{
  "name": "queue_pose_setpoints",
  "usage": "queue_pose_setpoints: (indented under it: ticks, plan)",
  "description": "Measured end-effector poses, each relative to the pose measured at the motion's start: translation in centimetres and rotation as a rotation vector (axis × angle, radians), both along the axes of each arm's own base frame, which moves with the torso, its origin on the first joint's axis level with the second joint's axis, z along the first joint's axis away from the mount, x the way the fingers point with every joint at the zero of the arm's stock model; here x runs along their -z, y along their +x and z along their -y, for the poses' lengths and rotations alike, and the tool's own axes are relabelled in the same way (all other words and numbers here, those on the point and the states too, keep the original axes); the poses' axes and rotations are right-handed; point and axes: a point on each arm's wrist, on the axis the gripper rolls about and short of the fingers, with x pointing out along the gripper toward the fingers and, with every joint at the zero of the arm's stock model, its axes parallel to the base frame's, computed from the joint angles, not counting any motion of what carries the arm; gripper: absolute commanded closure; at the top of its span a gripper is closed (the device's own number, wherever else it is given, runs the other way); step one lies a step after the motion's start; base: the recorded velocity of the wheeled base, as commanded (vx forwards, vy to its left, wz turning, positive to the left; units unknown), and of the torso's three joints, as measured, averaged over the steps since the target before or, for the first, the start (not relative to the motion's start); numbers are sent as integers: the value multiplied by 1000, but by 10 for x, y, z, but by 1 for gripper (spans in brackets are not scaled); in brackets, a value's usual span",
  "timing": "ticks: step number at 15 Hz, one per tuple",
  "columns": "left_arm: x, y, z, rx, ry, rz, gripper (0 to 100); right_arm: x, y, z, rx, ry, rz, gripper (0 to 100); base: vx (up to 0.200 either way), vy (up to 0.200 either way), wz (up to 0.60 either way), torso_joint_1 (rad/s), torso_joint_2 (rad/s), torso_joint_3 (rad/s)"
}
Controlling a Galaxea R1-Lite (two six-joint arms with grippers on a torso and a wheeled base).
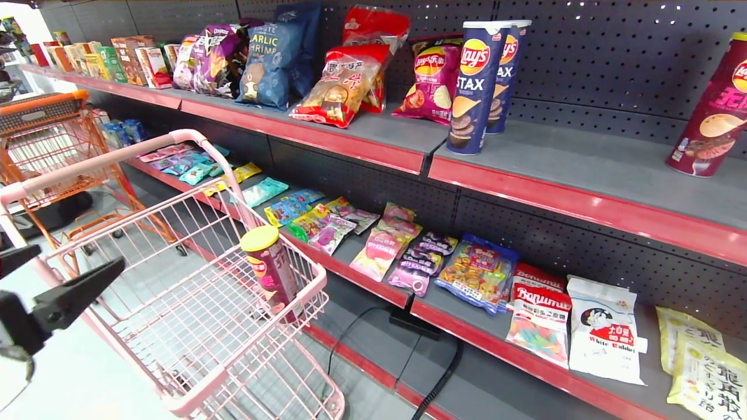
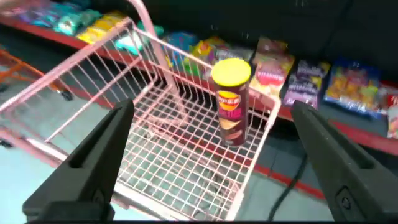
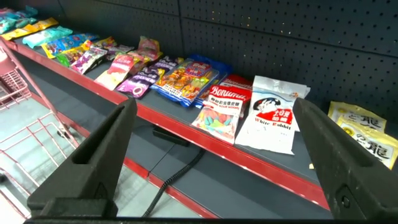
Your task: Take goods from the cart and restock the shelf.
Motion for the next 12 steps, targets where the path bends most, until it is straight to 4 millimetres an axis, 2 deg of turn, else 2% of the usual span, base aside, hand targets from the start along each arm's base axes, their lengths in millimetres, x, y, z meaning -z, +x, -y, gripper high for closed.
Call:
queue_pose_setpoints:
  ticks: [3, 6, 10, 12]
  plan:
    - [27, 42, -8, 35, 70, -136, 0, 0, 0, 0, 1, 2, 0, 0, 0, 0, 0, 0, 0, 0]
    - [49, 71, -13, 118, 59, -228, 0, 0, 0, 0, 1, 1, 0, 0, 0, 0, 0, 0, 0, 0]
    - [66, 111, -19, 130, 60, -175, 0, 0, 0, 0, 1, -3, 0, 0, 0, 0, 0, 0, 0, 0]
    - [81, 131, -20, 158, 55, -155, 0, 0, 0, 0, 1, -11, -1, 0, 0, 0, 0, 0, 0, 0]
